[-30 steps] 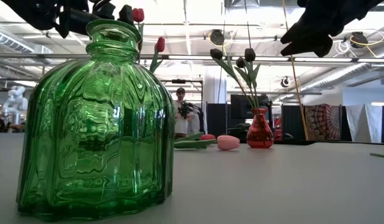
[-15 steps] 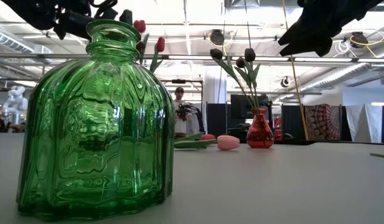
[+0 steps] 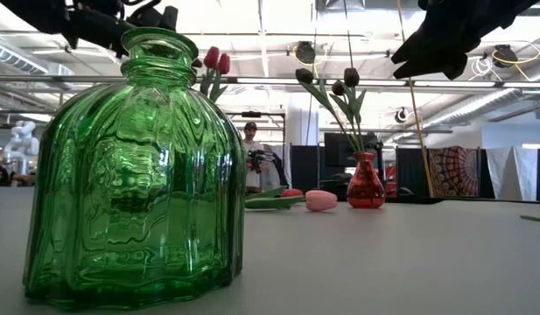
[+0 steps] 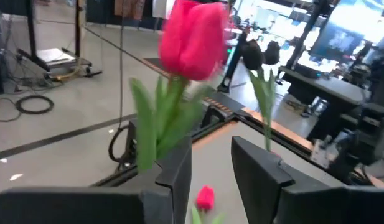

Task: Sort flowers into vase by color
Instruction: Put the orange tulip into the blue vase

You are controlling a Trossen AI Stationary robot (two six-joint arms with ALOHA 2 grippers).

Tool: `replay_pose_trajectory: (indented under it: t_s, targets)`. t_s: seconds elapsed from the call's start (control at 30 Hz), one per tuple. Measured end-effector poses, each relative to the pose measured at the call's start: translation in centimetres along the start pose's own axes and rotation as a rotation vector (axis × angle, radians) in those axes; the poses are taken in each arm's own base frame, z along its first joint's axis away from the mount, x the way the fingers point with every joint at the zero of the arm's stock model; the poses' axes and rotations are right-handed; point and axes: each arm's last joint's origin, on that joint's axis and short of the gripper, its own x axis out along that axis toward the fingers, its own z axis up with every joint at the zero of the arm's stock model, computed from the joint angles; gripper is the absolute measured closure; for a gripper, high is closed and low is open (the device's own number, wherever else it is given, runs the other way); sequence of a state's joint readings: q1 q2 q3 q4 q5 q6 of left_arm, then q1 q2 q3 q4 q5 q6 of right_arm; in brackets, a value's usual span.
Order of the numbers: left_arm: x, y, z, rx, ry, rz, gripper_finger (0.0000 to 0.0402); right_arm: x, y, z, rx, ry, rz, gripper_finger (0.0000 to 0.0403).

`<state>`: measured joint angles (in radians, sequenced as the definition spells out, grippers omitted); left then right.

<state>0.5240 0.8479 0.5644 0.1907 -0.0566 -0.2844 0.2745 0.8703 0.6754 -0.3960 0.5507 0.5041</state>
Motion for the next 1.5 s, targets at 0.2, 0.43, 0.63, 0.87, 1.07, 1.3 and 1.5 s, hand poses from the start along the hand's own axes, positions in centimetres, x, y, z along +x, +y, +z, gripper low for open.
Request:
replay_pose_trajectory:
  t_s: [0.2,0.43,0.63,0.87,1.07,1.3,1.5]
  targets:
    - [-1.4,-1.2,0.5,-0.057,-0.024,-0.077,0.0282,0.0,0.0,-0.1,-0.010,0.007,-0.005,0.0193]
    - [-1.3,-3.1,-0.3,-0.079,0.055,-0.251,0.0283,0.1,0.0,-0.1,-0.035,0.013,-0.009,0.0193]
    - [-0.1,-3.9,-1.8,-0.078,0.141,-0.264,0.0283,0.4,0.1,-0.3,-0.044,0.025,-0.016,0.0193]
    - [1.8,-4.7,-4.4,-0.056,0.274,-0.254,0.0283,0.7,0.3,-0.4,-0.038,0.028,-0.014,0.0193]
    - [3.8,-5.6,-6.2,-0.034,0.375,-0.248,0.0283,0.8,0.4,-0.2,-0.022,0.016,-0.007,0.0193]
    - [7.0,-7.3,-7.0,-0.014,0.454,-0.243,0.0283,0.8,0.5,-0.2,-0.019,0.014,-0.006,0.0193]
    - [9.3,-8.0,-7.9,0.061,0.623,-0.158,0.0283,0.8,0.5,-0.2,-0.018,0.014,-0.005,0.0193]
